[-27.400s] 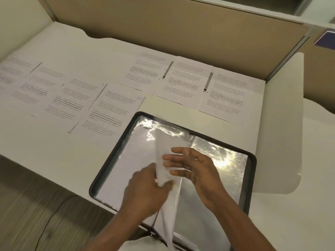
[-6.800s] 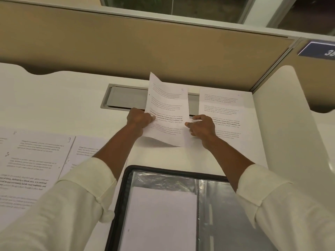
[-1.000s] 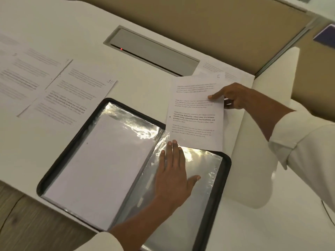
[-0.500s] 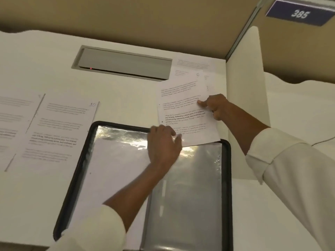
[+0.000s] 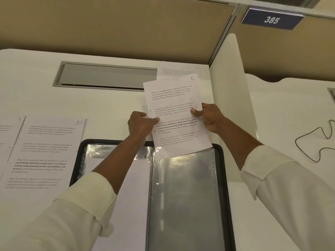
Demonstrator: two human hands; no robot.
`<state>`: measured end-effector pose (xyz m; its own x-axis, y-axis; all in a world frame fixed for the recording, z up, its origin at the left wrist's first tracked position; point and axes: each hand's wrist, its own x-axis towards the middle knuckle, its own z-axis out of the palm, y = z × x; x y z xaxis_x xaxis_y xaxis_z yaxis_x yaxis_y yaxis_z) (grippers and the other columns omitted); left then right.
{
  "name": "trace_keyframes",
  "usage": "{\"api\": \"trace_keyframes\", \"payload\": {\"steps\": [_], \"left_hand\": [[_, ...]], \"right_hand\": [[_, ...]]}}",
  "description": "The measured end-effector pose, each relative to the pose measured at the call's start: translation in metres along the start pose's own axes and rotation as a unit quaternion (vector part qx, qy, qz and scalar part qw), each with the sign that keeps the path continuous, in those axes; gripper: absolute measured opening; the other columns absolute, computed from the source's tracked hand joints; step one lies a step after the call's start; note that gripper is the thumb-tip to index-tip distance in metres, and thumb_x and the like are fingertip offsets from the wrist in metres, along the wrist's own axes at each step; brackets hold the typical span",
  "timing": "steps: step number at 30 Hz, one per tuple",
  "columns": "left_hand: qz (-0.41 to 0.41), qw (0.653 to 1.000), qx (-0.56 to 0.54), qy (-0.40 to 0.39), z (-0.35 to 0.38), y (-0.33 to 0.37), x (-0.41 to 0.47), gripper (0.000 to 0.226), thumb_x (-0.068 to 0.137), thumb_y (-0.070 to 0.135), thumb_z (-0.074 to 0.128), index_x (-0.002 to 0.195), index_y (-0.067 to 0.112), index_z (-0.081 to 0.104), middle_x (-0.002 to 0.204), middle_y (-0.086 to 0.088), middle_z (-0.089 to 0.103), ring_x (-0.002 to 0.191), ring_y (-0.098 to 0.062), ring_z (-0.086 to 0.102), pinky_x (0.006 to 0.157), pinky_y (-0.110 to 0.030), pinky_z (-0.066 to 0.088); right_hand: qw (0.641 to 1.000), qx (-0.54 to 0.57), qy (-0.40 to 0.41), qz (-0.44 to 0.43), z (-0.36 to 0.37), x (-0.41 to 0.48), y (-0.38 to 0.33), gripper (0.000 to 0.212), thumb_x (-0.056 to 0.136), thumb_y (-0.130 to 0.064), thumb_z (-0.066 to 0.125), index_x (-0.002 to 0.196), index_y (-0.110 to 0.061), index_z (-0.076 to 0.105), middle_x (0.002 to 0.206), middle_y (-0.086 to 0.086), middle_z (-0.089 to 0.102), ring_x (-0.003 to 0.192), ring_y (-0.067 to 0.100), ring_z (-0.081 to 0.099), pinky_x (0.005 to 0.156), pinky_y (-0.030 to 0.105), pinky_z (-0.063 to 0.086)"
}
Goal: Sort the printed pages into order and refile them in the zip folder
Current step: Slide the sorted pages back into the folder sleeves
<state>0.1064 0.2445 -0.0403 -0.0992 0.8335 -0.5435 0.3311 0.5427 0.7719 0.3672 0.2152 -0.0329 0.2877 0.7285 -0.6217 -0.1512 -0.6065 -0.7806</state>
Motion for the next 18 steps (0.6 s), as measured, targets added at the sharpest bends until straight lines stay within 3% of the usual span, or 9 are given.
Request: {"api": "trace_keyframes", "payload": {"steps": [2,5,8,11,13,15,18], "left_hand": [[-0.017,0.999,-0.034,-0.026,-0.002,-0.001,0.006,0.04,0.076,0.011,0.094,0.105,0.012,0.065,0.107,-0.005,0.077,0.093,-0.022,0.076,0.083,-0.041,0.064],[-0.003,0.999,-0.014,-0.047,-0.006,-0.006,0.013,0.029,0.078,0.007,0.092,0.1,0.012,0.074,0.1,-0.002,0.08,0.092,-0.023,0.077,0.088,-0.045,0.064],[0.015,0.998,-0.006,-0.066,-0.012,-0.009,0.012,0.021,0.083,0.005,0.087,0.099,0.014,0.076,0.101,-0.001,0.08,0.093,-0.022,0.077,0.09,-0.044,0.064],[0.03,0.996,0.001,-0.083,-0.017,-0.013,0.011,0.023,0.086,0.003,0.084,0.102,0.017,0.076,0.103,0.002,0.079,0.094,-0.02,0.077,0.092,-0.044,0.063],[0.047,0.996,-0.003,-0.077,-0.02,-0.015,0.012,0.026,0.087,0.002,0.082,0.101,0.023,0.075,0.104,0.004,0.079,0.096,-0.019,0.076,0.094,-0.045,0.063],[0.062,0.995,-0.009,-0.071,-0.022,-0.017,0.014,0.029,0.088,0.002,0.082,0.101,0.026,0.074,0.105,0.005,0.078,0.099,-0.02,0.076,0.094,-0.047,0.062],[0.082,0.993,-0.006,-0.084,-0.024,-0.018,0.014,0.03,0.088,0.003,0.082,0.111,0.022,0.077,0.108,0.003,0.079,0.101,-0.02,0.076,0.095,-0.048,0.062]], "right_hand": [[1.0,0.024,-0.01,-0.004,0.001,-0.001,0.003,0.034,0.09,-0.004,0.08,0.122,-0.001,0.073,0.116,0.011,0.078,0.107,0.031,0.076,0.094,0.047,0.061],[0.998,0.061,-0.013,-0.019,0.002,-0.004,0.006,0.03,0.089,-0.013,0.082,0.114,0.0,0.072,0.116,0.01,0.078,0.11,0.029,0.075,0.089,0.04,0.063],[0.998,0.051,0.026,-0.022,0.006,-0.002,0.01,0.042,0.081,-0.042,0.089,0.094,-0.006,0.071,0.108,0.006,0.08,0.101,0.025,0.076,0.09,0.04,0.06],[0.996,0.021,0.086,-0.012,0.009,0.003,0.016,0.067,0.063,-0.072,0.089,0.069,-0.015,0.055,0.082,-0.003,0.066,0.084,0.02,0.06,0.082,0.037,0.047],[0.994,0.015,0.107,-0.026,0.012,0.0,0.017,0.051,0.077,-0.057,0.088,0.064,-0.017,0.057,0.076,-0.006,0.069,0.079,0.023,0.064,0.081,0.036,0.051],[0.994,0.002,0.102,-0.04,0.013,-0.003,0.018,0.024,0.083,-0.029,0.089,0.081,-0.013,0.071,0.092,0.002,0.08,0.094,0.032,0.076,0.09,0.047,0.062],[0.983,-0.144,0.093,-0.062,0.005,-0.007,0.021,0.02,0.079,-0.011,0.09,0.091,-0.016,0.074,0.101,0.007,0.079,0.099,0.03,0.076,0.095,0.051,0.061]]}}
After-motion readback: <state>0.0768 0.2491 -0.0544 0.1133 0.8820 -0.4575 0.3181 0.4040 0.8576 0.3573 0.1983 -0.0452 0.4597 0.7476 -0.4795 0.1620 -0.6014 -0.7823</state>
